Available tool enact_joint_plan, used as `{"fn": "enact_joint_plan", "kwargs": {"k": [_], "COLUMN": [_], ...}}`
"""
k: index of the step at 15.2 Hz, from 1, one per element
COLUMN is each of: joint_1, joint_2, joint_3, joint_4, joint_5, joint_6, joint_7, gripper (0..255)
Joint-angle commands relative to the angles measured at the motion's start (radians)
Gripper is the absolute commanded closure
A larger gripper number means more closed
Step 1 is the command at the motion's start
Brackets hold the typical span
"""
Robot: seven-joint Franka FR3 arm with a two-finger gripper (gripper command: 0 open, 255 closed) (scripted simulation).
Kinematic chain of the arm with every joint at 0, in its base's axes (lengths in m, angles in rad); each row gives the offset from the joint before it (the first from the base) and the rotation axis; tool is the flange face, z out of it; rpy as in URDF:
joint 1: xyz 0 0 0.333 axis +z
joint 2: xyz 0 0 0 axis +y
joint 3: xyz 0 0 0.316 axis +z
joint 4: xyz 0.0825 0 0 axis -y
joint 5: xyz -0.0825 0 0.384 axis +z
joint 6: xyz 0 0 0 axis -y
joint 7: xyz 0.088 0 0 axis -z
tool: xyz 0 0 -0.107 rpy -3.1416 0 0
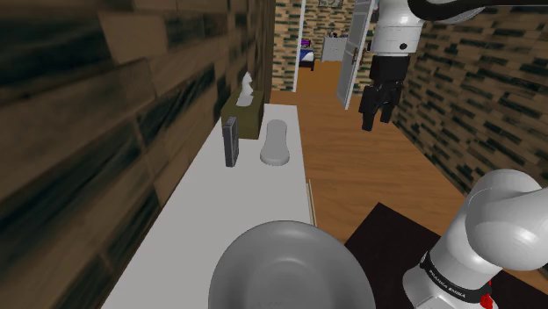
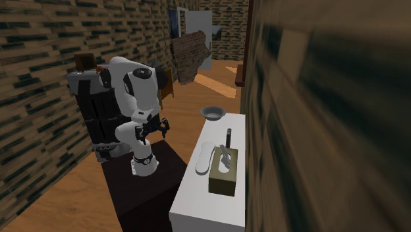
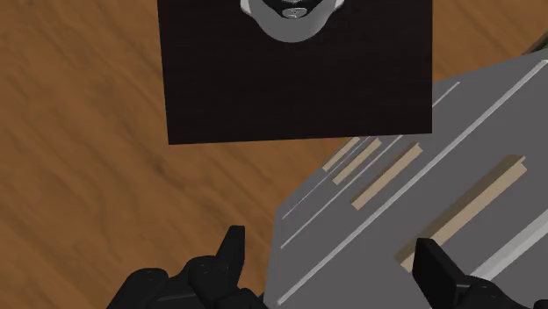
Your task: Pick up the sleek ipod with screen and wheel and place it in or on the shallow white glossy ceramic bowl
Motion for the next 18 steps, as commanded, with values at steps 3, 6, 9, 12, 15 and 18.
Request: {"fn": "enact_joint_plan", "kwargs": {"k": [3, 6, 9, 12, 15, 18], "joint_1": [0.02, 0.047, 0.07, 0.091, 0.11, 0.128], "joint_2": [0.048, 0.123, 0.2, 0.28, 0.363, 0.449], "joint_3": [0.031, 0.075, 0.119, 0.162, 0.204, 0.245], "joint_4": [0.034, 0.093, 0.159, 0.233, 0.316, 0.407], "joint_5": [0.022, 0.048, 0.067, 0.078, 0.08, 0.074], "joint_6": [0.023, 0.053, 0.079, 0.1, 0.115, 0.124], "joint_7": [0.02, 0.048, 0.077, 0.106, 0.136, 0.169], "gripper": [0, 0, 0, 0, 0, 0]}}
